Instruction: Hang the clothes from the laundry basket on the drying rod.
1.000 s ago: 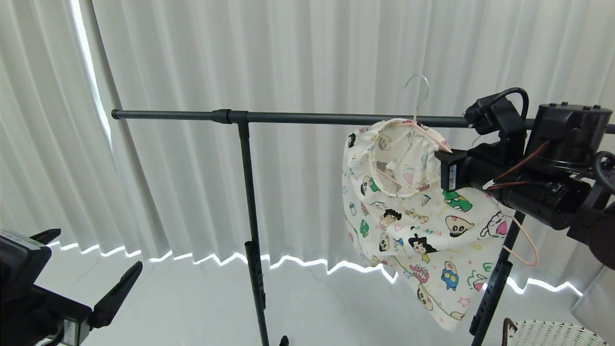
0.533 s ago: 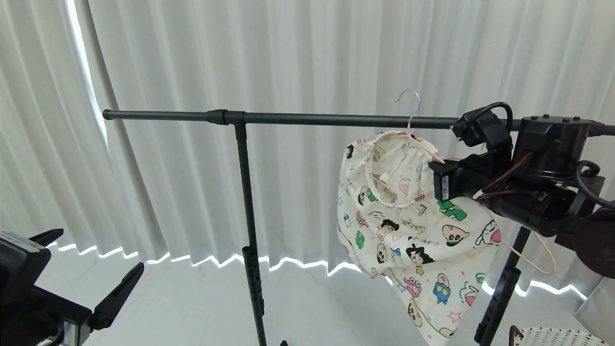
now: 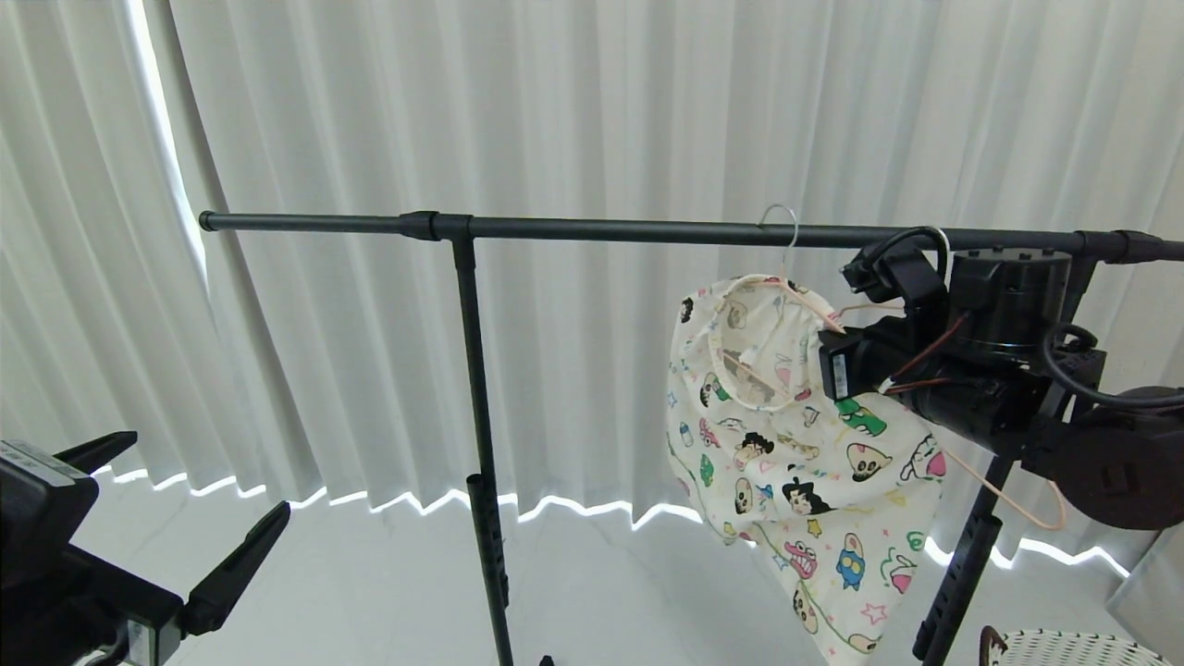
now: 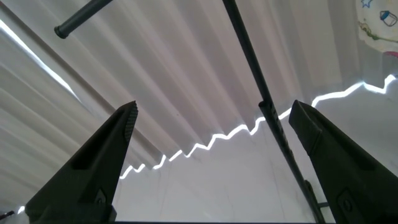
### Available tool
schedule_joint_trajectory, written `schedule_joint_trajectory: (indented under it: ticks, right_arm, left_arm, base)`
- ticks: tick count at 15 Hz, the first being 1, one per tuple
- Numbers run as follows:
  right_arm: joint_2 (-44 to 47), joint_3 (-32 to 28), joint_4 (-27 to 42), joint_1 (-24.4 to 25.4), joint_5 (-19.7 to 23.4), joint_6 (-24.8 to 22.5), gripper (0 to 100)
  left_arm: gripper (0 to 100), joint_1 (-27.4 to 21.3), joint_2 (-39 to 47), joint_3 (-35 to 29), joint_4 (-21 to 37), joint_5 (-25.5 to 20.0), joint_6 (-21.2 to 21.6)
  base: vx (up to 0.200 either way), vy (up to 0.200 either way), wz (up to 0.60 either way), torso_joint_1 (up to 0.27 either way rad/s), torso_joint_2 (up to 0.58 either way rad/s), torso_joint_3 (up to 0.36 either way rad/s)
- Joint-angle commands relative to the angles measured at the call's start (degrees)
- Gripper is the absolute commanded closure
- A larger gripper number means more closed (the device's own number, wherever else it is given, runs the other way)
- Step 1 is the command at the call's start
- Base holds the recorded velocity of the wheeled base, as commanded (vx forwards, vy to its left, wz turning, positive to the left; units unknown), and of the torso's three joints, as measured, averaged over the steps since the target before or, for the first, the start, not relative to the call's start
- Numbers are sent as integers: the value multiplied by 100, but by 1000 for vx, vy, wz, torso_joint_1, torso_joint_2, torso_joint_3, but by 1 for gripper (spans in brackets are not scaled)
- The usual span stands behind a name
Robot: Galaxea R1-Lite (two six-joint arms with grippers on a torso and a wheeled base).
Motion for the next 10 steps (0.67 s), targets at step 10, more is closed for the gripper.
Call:
schedule_joint_trajectory:
  ticks: [10]
  right_arm:
    - [204, -252, 11, -79, -13, -19, 100]
  left_arm:
    - [0, -20, 18, 2, 0, 2, -2]
  base:
    - [0, 0, 0, 0, 0, 0]
